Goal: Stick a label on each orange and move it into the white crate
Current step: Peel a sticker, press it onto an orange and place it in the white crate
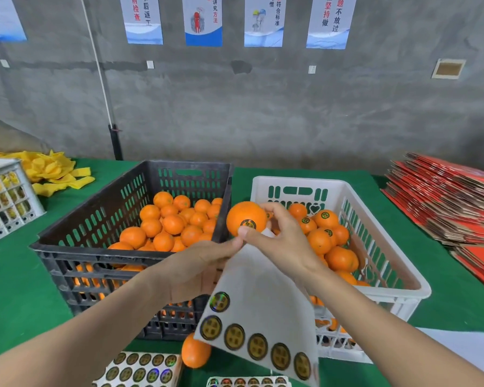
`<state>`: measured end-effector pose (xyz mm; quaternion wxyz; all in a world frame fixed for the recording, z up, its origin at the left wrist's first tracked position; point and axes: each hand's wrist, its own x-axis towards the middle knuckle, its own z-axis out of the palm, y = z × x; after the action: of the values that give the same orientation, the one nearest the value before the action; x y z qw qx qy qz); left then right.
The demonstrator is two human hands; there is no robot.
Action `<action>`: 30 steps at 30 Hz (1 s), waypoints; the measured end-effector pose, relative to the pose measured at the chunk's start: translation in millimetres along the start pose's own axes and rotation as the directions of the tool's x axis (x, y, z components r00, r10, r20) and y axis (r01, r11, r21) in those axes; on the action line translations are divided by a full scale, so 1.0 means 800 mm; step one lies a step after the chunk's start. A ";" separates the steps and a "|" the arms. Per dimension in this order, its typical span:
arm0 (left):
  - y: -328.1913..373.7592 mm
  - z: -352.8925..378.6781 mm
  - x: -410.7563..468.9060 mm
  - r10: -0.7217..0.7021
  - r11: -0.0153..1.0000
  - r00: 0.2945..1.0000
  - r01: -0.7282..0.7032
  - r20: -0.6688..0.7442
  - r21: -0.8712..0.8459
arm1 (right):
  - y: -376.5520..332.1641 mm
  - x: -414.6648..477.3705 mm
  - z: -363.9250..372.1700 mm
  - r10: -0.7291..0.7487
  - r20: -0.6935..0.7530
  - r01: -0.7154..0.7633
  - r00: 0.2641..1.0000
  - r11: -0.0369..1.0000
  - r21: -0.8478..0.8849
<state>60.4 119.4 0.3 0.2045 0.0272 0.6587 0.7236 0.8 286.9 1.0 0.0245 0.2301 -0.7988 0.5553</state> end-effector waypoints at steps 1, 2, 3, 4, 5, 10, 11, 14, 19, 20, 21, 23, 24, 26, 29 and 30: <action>0.000 0.003 0.001 -0.043 0.999 0.999 0.043 0.032 -0.003 | 0.000 0.003 0.001 -0.020 -0.037 0.020 0.999 1.000 -0.001; -0.001 0.005 0.005 -0.075 0.997 0.996 0.076 0.040 -0.008 | 0.001 0.007 0.002 -0.038 -0.066 0.038 0.997 0.999 -0.003; -0.003 0.007 0.010 -0.098 0.995 0.995 0.098 0.024 -0.007 | 0.001 0.010 0.002 -0.051 -0.090 0.051 0.995 0.999 -0.003; -0.002 0.009 0.015 -0.103 0.995 0.995 0.103 -0.006 0.003 | 0.002 0.013 0.001 -0.058 -0.110 0.059 0.992 0.998 0.001; 0.000 0.013 0.019 -0.096 0.995 0.995 0.097 -0.036 0.015 | 0.002 0.016 -0.001 -0.065 -0.128 0.067 0.990 0.998 0.010; 0.023 -0.008 0.027 -0.025 0.998 0.993 0.032 -0.116 0.061 | 0.015 0.049 -0.064 0.066 -0.167 -0.045 0.984 0.991 0.126; 0.028 -0.017 0.028 -0.033 0.998 0.989 0.040 -0.146 0.046 | 0.023 0.056 -0.085 0.135 -0.136 -0.123 0.981 0.988 0.093; 0.035 -0.034 0.034 0.023 0.999 0.965 -0.031 -0.261 -0.026 | 0.069 0.069 -0.137 0.344 0.025 -0.316 0.939 0.887 -0.337; 0.035 -0.036 0.043 0.068 0.995 0.962 -0.086 -0.263 -0.056 | 0.143 0.057 -0.158 0.603 -0.010 -0.332 0.798 0.425 -0.842; 0.035 -0.035 0.045 0.054 0.996 0.969 -0.070 -0.242 -0.061 | 0.149 0.056 -0.158 0.610 -0.024 -0.349 0.792 0.419 -0.838; 0.034 -0.035 0.047 0.034 0.995 0.972 -0.055 -0.233 -0.084 | 0.152 0.056 -0.157 0.613 -0.033 -0.352 0.789 0.407 -0.843; 0.035 -0.032 0.049 0.042 0.990 0.968 -0.073 -0.247 -0.119 | 0.149 0.056 -0.149 0.585 -0.059 -0.308 0.809 0.336 -0.890; 0.035 -0.031 0.049 0.046 0.989 0.967 -0.080 -0.249 -0.128 | 0.142 0.056 -0.143 0.522 -0.077 -0.284 0.850 0.330 -0.901; 0.037 -0.025 0.050 0.052 0.985 0.964 -0.093 -0.260 -0.148 | 0.116 0.055 -0.126 0.256 -0.134 -0.255 0.957 0.530 -0.809; 0.039 -0.014 0.052 0.091 0.974 0.937 -0.154 -0.337 -0.166 | 0.037 0.037 -0.084 -0.358 -0.292 0.229 0.887 0.889 -0.395; 0.040 -0.008 0.053 0.088 0.974 0.934 -0.154 -0.346 -0.168 | 0.010 0.026 -0.067 -0.491 -0.242 0.402 0.837 0.851 -0.337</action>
<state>11.7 125.7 20.4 0.0457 -0.0756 0.6079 0.7890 -32.3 330.1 20.6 0.3146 0.3132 -0.7760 0.4480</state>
